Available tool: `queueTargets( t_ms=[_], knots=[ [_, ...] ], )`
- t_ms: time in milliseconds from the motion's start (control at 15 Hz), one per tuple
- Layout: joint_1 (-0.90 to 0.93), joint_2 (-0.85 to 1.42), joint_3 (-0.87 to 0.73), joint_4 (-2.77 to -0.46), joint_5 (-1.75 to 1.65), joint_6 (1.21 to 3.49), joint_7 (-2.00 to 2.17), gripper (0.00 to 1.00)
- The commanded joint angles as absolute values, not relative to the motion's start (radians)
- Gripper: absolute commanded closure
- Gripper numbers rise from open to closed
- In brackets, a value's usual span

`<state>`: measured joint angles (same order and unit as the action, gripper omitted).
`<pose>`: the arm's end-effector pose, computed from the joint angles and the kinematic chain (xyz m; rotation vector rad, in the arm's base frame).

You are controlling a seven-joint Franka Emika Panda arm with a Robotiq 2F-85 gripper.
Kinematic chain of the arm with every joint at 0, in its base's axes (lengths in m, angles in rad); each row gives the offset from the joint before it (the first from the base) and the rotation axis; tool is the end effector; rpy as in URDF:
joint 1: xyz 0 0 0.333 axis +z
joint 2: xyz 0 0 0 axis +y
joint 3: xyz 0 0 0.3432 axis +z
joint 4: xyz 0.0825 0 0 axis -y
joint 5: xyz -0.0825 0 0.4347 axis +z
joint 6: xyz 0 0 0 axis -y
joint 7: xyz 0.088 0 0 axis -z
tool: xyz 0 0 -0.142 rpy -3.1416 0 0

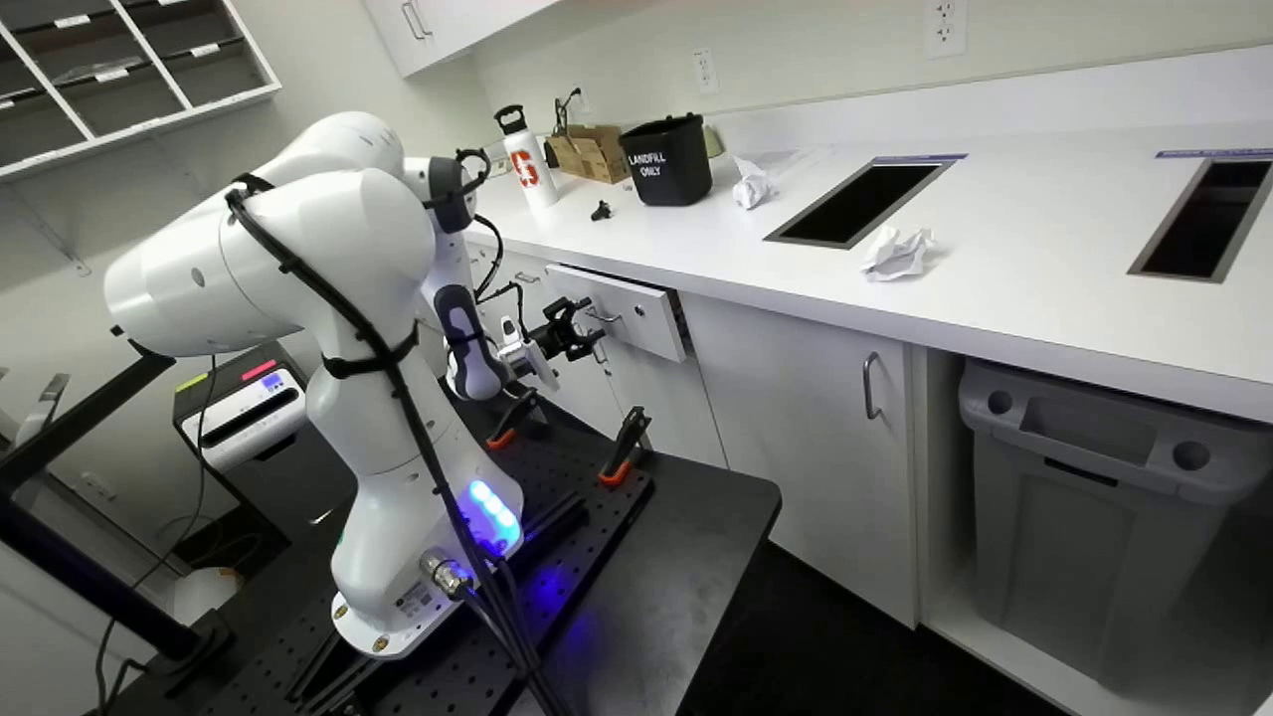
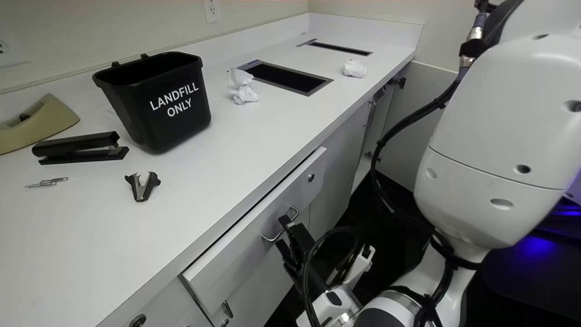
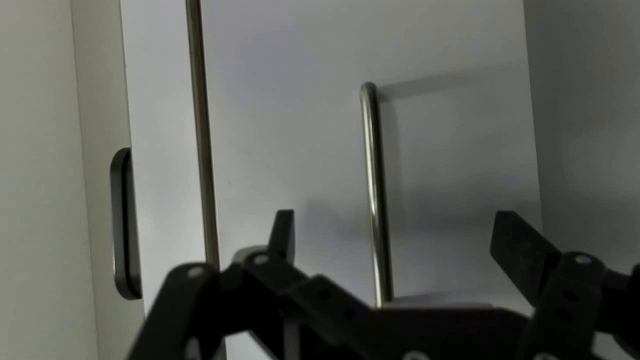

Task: Open the first drawer from the right, place the black tongs in the open drawer

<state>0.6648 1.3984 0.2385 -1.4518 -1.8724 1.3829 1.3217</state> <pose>0.4967 0.3731 -0.1453 1.4536 0.6446 0.8149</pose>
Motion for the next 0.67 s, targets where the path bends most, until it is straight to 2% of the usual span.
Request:
queueTargets(
  t_ms=[0, 67, 200, 600],
  knots=[
    [0.678, 1.418, 0.228, -1.402, -1.880, 1.352, 1.311, 0.06],
    [0.678, 1.418, 0.226, -1.399, -1.881, 1.352, 1.311, 0.28],
    [0.680, 1.418, 0.223, -1.392, -1.880, 1.351, 1.308, 0.32],
    [0.691, 1.420, 0.229, -1.399, -1.869, 1.343, 1.305, 0.79]
  ],
)
